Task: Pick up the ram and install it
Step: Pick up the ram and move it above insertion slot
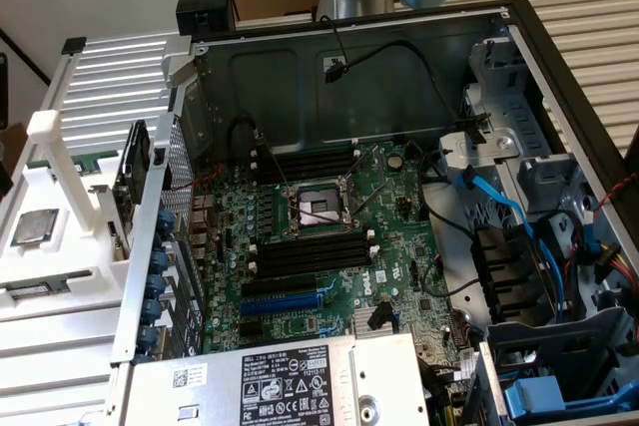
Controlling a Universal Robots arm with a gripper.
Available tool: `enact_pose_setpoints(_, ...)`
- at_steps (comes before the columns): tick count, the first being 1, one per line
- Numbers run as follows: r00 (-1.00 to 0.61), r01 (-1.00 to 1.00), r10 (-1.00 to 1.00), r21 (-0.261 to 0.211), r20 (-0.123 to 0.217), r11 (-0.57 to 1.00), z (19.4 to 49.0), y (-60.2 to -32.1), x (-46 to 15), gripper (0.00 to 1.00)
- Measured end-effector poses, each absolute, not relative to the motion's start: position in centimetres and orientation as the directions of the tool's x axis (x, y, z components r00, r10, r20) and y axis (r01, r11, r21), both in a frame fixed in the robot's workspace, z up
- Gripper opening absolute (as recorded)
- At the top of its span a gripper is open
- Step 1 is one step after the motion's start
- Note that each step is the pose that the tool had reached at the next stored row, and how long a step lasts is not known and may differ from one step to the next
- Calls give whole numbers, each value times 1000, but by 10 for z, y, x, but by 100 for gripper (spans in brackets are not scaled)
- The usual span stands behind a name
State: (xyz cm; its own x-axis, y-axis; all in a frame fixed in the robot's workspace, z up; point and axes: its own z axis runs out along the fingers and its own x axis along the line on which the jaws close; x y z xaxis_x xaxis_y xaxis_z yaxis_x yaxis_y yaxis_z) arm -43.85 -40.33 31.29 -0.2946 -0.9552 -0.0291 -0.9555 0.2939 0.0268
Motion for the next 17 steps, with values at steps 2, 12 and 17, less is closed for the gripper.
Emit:
enact_pose_setpoints(2, -286, -958, -958, 15, -33, 286, 312, -403, -439, 10)
enact_pose_setpoints(12, -88, -996, -995, 7, -39, 88, 300, -403, -439, 10)
enact_pose_setpoints(17, -15, -1000, -999, 7, -40, 14, 291, -403, -440, 10)
